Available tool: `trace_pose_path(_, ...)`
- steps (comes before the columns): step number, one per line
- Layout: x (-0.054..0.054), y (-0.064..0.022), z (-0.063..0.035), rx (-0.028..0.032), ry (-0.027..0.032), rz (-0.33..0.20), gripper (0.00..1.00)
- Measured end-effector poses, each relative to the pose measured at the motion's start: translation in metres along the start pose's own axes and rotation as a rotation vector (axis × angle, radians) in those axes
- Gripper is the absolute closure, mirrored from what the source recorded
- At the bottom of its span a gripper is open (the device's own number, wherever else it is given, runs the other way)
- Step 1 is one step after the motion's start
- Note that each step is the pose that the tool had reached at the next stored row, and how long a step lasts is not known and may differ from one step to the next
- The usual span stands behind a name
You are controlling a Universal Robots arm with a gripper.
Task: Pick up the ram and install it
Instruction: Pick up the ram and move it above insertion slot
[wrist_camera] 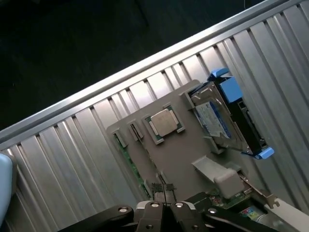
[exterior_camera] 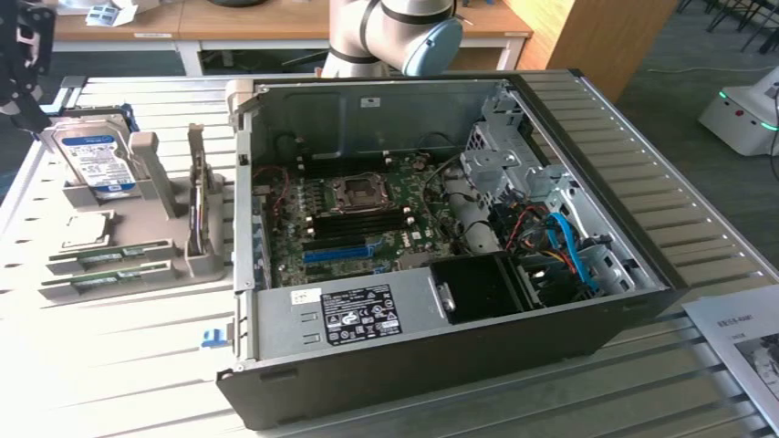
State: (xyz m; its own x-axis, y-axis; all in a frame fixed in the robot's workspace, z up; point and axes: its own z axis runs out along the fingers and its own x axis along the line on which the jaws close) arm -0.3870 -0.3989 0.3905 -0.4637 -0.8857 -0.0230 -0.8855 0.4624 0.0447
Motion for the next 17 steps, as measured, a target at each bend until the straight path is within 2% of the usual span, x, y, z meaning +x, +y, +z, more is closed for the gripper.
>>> trace_pose_path(17, 0.0000, 0.0000, 0.0000, -0.0054, 0.0105, -0.235, 0.87)
